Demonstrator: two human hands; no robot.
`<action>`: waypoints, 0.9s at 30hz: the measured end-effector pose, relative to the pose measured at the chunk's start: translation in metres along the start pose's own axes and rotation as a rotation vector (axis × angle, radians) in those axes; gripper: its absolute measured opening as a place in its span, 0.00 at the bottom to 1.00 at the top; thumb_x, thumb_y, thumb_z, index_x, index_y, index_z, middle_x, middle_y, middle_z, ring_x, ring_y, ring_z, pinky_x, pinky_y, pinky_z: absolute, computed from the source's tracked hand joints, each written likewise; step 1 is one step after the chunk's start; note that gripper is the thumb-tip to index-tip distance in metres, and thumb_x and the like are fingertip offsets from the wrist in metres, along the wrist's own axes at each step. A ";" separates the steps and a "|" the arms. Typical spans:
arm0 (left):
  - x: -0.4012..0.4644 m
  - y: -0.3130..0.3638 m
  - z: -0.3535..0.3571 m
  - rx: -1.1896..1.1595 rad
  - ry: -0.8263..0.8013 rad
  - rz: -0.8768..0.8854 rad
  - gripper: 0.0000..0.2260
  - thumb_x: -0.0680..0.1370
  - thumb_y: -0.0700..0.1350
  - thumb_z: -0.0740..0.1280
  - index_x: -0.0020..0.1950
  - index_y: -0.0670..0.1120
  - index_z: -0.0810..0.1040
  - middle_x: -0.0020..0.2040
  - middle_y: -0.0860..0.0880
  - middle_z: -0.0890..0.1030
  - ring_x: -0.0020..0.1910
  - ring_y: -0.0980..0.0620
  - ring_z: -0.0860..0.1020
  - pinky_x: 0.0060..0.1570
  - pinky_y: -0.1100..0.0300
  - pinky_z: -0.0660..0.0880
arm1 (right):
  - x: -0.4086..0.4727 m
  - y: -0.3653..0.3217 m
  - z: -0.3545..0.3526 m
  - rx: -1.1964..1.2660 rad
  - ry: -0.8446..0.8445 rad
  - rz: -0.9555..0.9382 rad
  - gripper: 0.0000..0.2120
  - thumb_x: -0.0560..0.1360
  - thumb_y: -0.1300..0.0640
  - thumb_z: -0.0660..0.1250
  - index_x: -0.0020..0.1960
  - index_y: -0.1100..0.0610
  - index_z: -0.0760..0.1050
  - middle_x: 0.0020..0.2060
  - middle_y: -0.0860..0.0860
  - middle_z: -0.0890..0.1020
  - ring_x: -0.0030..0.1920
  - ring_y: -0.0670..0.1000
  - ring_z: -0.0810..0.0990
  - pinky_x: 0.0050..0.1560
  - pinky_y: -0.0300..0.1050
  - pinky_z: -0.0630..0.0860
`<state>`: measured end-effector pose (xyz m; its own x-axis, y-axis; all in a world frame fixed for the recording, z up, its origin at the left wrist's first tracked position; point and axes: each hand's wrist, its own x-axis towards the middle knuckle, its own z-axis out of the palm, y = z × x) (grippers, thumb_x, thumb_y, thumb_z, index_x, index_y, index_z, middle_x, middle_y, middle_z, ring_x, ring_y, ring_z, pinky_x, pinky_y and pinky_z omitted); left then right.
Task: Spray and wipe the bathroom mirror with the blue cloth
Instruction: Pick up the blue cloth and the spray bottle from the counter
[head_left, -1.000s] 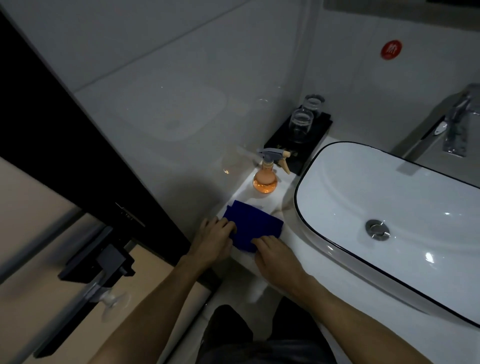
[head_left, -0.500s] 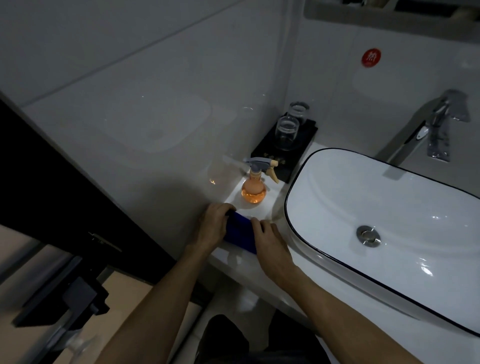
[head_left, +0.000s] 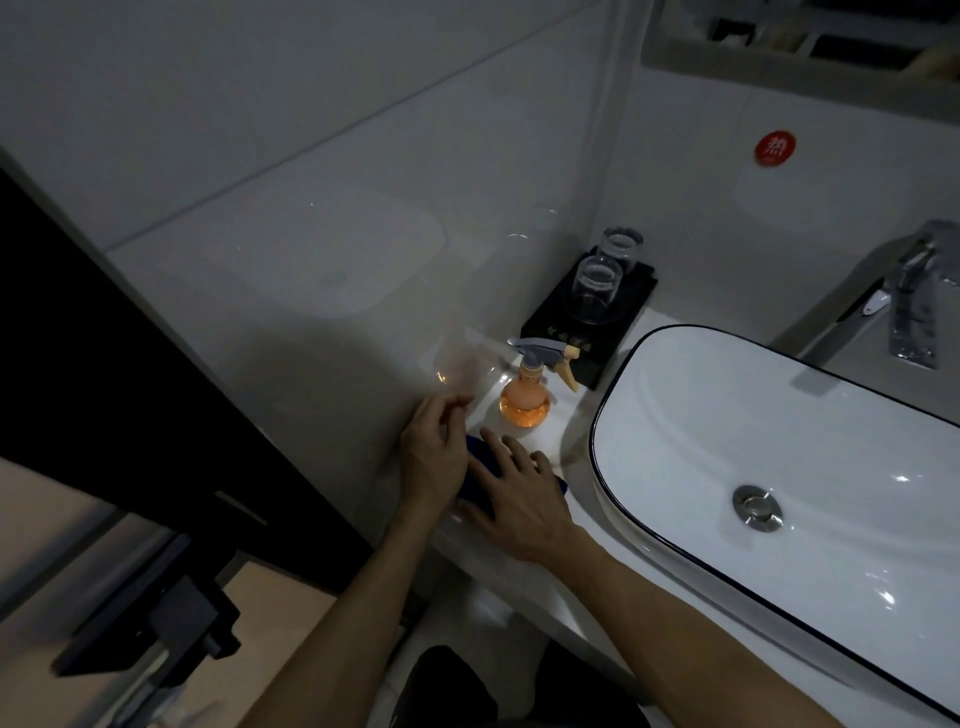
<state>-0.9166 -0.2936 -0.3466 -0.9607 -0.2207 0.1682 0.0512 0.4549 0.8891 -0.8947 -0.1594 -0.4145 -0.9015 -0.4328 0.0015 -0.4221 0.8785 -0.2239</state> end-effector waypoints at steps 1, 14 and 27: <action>0.000 0.002 -0.001 -0.019 -0.008 -0.004 0.09 0.82 0.39 0.61 0.56 0.46 0.80 0.50 0.56 0.78 0.49 0.64 0.75 0.46 0.77 0.71 | 0.000 -0.001 0.005 -0.012 0.000 -0.012 0.33 0.79 0.32 0.50 0.79 0.44 0.51 0.78 0.58 0.60 0.73 0.64 0.65 0.64 0.67 0.69; 0.005 0.028 -0.010 -0.114 -0.057 -0.015 0.13 0.82 0.39 0.60 0.51 0.57 0.76 0.51 0.57 0.78 0.51 0.67 0.76 0.50 0.67 0.74 | 0.003 0.004 0.012 0.156 -0.049 0.095 0.30 0.82 0.45 0.60 0.79 0.46 0.51 0.67 0.59 0.71 0.57 0.60 0.76 0.51 0.55 0.76; 0.028 0.117 -0.019 -0.157 -0.089 0.033 0.12 0.83 0.40 0.59 0.51 0.55 0.77 0.52 0.48 0.80 0.51 0.55 0.78 0.49 0.66 0.75 | -0.019 -0.005 -0.152 1.937 0.098 0.634 0.16 0.83 0.50 0.60 0.70 0.48 0.69 0.54 0.59 0.84 0.44 0.55 0.84 0.41 0.48 0.81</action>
<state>-0.9329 -0.2630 -0.2302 -0.9777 -0.1275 0.1666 0.1186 0.3192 0.9402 -0.8904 -0.1247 -0.2658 -0.8799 -0.1475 -0.4517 0.4631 -0.4791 -0.7457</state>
